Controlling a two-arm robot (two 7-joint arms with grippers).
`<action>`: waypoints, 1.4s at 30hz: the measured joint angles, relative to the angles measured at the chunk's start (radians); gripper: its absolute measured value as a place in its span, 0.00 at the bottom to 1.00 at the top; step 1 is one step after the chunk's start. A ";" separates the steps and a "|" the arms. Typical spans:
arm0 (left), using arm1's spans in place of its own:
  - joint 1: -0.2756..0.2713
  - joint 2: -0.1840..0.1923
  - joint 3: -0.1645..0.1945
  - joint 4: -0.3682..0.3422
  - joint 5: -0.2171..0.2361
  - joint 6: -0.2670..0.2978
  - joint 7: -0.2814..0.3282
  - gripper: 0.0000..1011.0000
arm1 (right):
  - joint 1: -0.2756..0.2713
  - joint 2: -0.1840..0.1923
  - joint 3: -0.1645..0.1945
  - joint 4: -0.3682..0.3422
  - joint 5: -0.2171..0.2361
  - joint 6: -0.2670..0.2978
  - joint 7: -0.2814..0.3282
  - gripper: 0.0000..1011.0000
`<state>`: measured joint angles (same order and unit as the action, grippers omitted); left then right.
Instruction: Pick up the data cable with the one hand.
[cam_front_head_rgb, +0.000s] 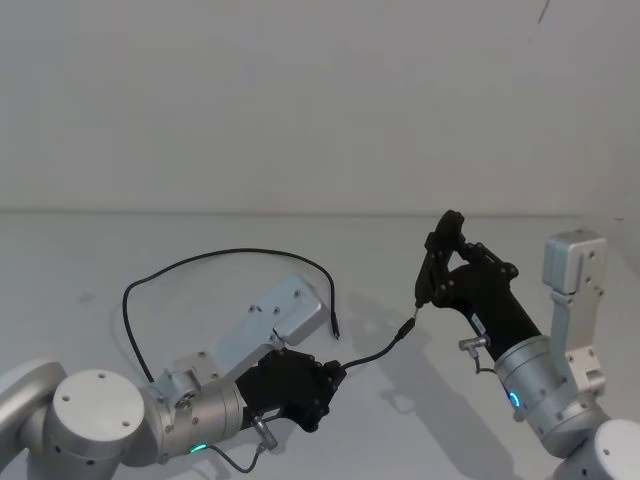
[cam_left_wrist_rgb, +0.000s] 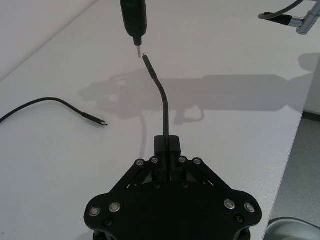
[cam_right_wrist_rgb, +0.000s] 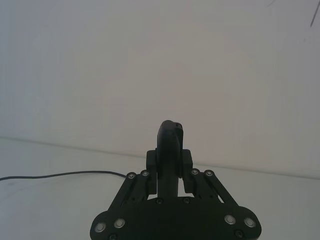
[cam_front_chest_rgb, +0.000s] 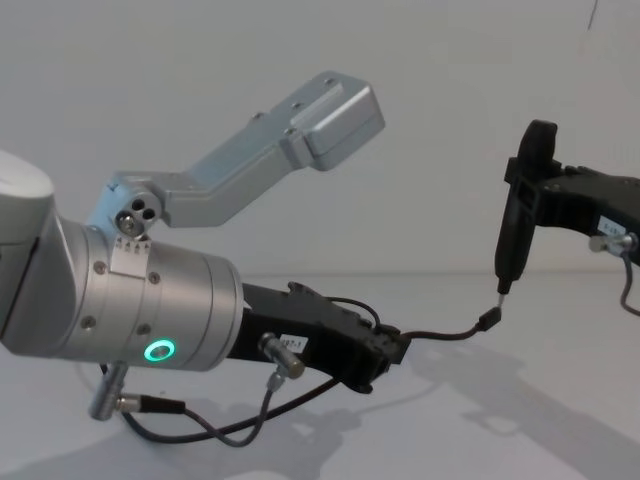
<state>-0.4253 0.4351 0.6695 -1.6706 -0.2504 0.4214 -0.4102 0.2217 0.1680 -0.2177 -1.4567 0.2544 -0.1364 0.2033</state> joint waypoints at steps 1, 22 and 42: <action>0.000 0.000 0.000 0.000 0.000 0.000 0.000 0.04 | -0.001 0.000 0.001 -0.001 -0.001 0.002 0.000 0.28; 0.000 0.000 0.000 0.000 0.000 0.000 0.000 0.04 | -0.014 0.001 0.012 -0.018 -0.010 0.023 0.029 0.28; 0.000 0.000 0.000 0.000 0.000 0.000 0.000 0.04 | -0.019 0.006 0.012 -0.025 -0.003 0.027 0.044 0.28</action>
<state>-0.4254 0.4351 0.6696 -1.6704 -0.2504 0.4215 -0.4102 0.2025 0.1741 -0.2059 -1.4814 0.2516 -0.1093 0.2477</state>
